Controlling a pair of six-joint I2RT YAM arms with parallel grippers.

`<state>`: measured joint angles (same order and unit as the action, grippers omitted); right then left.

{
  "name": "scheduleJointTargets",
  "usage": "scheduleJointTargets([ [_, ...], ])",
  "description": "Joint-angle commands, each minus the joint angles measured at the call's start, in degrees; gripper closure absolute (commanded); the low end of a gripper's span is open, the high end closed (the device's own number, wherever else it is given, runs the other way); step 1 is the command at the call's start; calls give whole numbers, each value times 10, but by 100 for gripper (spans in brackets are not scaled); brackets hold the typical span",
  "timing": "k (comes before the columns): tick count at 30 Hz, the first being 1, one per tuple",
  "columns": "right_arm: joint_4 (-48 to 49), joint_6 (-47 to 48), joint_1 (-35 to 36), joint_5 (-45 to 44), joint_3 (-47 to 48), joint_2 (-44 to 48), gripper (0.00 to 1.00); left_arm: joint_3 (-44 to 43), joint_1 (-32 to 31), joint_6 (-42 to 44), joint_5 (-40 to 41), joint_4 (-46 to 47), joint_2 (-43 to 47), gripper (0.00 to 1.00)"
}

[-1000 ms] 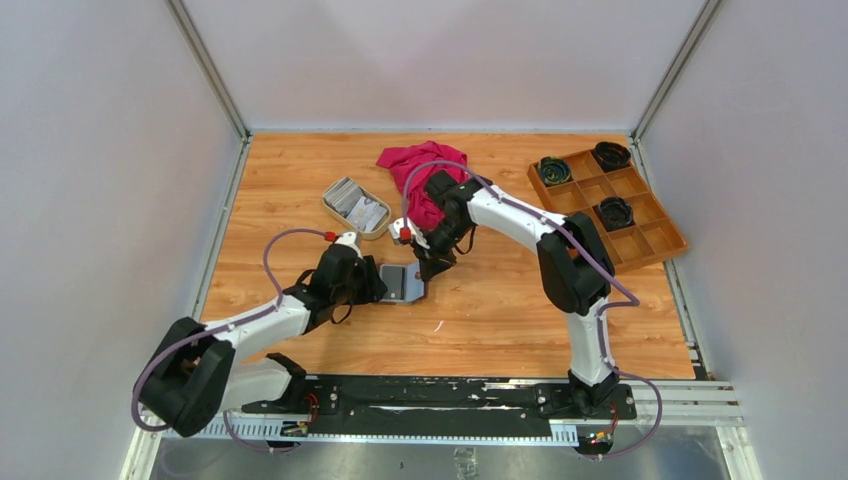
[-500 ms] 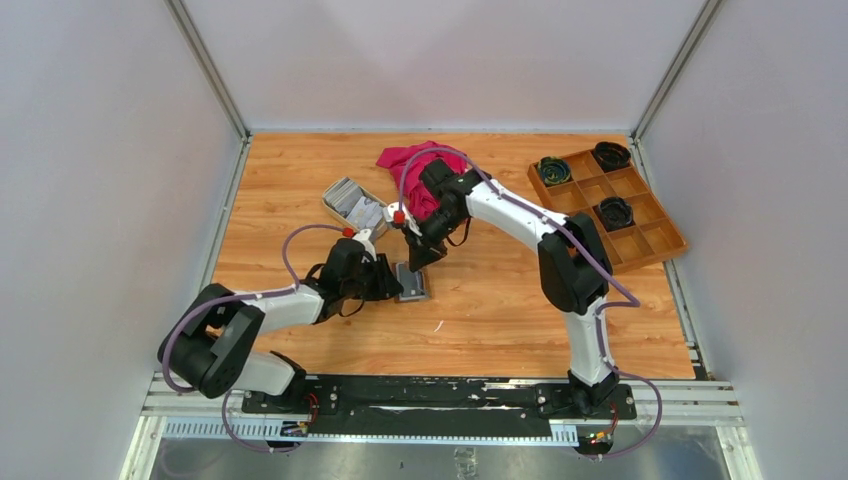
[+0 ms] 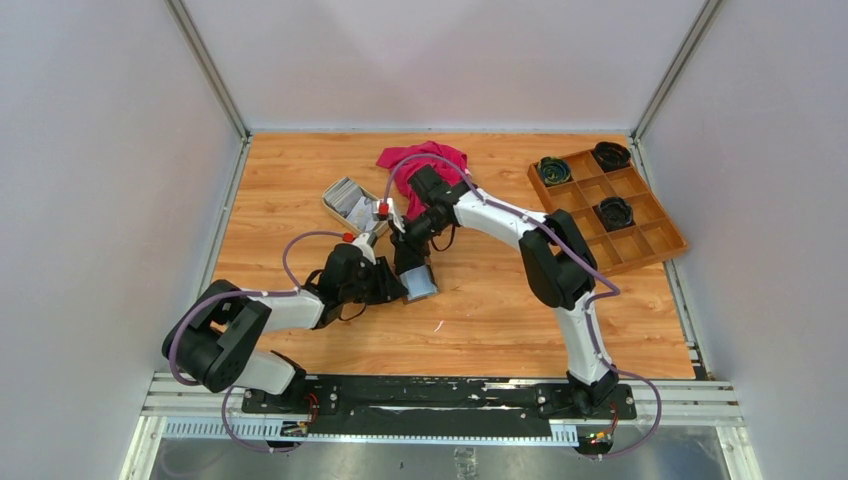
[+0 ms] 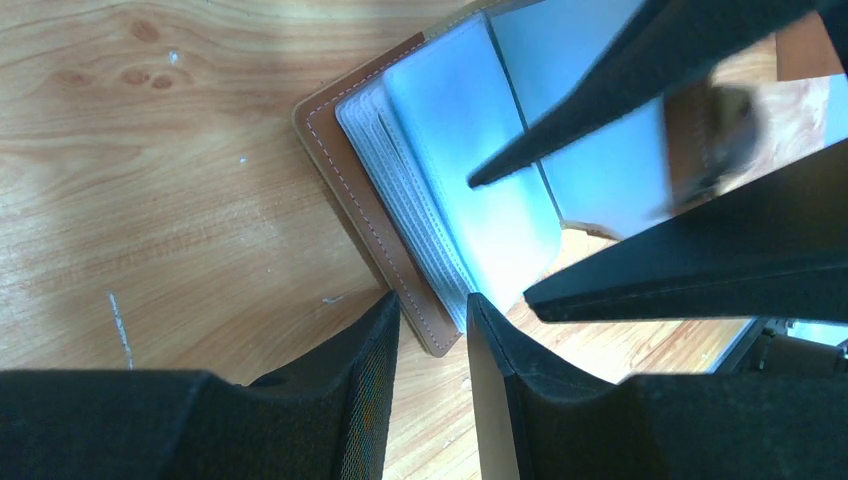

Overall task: Put the credit cards into the card holder
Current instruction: Close the card holder at the center of the board.

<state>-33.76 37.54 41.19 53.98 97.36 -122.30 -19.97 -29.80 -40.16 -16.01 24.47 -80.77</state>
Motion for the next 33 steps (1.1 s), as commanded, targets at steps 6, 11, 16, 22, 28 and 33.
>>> scheduleJointTargets([
  [6, 17, -64, -4, 22, -24, 76, 43, 28, 1, -11, 12, -13, -6, 62],
  [11, 10, -56, -51, 48, -61, 172, 39, 26, 1, -8, 12, -14, -13, 62],
  [16, 30, -77, -124, 39, -133, 246, 41, 24, 1, -5, 11, -14, -14, 62],
  [22, 173, -229, -165, -160, -259, 225, 80, 20, 1, -2, 7, -14, -19, 63],
  [28, 163, -263, -140, -162, -234, 130, 89, 18, 1, 0, 4, -14, -24, 63],
  [33, 164, -275, -107, -109, -230, 112, 88, 12, 1, 2, 0, -13, -29, 63],
])
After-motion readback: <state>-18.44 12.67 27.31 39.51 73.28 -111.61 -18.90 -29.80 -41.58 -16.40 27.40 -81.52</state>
